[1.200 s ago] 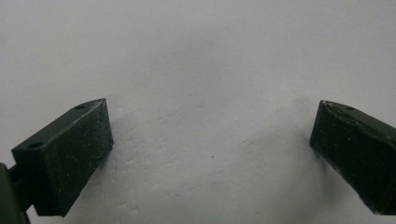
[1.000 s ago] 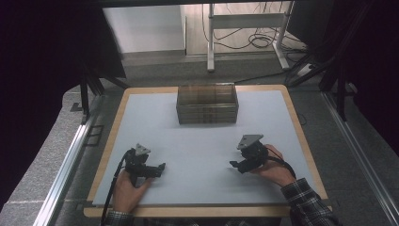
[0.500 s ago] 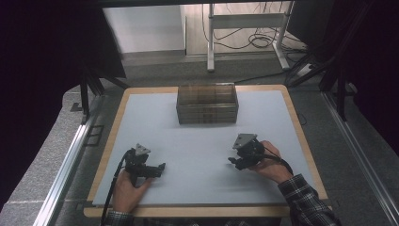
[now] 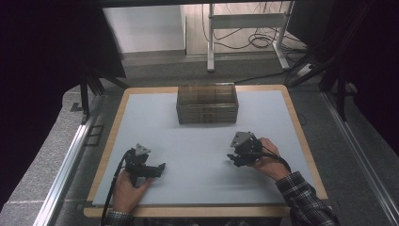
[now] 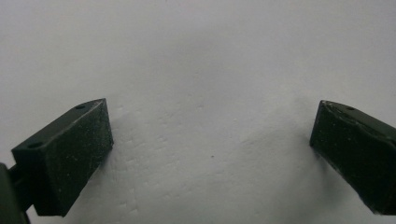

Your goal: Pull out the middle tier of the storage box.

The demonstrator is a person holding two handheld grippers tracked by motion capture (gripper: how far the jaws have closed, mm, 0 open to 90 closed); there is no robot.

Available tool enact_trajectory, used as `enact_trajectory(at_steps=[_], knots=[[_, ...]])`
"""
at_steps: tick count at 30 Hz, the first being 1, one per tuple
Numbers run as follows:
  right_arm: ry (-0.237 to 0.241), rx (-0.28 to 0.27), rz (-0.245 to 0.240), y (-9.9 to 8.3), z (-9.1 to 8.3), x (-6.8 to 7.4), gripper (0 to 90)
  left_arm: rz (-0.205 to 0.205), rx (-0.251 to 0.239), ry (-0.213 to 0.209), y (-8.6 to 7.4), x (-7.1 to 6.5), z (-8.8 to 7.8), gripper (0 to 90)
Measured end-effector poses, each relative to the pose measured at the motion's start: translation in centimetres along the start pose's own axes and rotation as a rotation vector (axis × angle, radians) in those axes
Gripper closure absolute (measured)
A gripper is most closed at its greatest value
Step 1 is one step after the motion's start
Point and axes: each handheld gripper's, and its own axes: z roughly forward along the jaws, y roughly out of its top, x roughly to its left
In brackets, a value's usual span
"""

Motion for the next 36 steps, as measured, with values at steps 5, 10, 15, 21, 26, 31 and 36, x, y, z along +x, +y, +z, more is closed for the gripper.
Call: enact_trajectory(at_steps=[5, 10, 15, 21, 26, 31, 36], knots=[[-0.017, 0.001, -0.012, 0.4, 0.3, -0.1, 25.6, 0.000, 0.000, 0.000, 0.0, 0.0, 0.0, 0.0], [-0.045, 0.002, -0.046, 0.8, 0.6, -0.1, 25.6, -0.005, -0.004, 0.000, 0.0, 0.0, 0.0, 0.0], [-0.072, 0.006, -0.078, 1.2, 1.0, 0.0, 26.1, 0.000, 0.000, 0.000, 0.0, 0.0, 0.0, 0.0], [-0.099, 0.009, -0.117, 1.6, 1.4, 0.1, 27.2, 0.000, 0.000, 0.000, 0.0, 0.0, 0.0, 0.0], [-0.118, 0.008, -0.134, 2.0, 1.7, 0.0, 27.1, 0.000, 0.000, 0.000, 0.0, 0.0, 0.0, 0.0], [-0.142, 0.006, -0.153, 2.4, 2.0, -0.1, 27.1, -0.005, -0.004, 0.000, 0.0, 0.0, 0.0, 0.0], [-0.163, 0.007, -0.168, 2.9, 2.2, -0.2, 27.1, -0.004, -0.004, 0.000, 0.0, 0.0, 0.0, 0.0]])
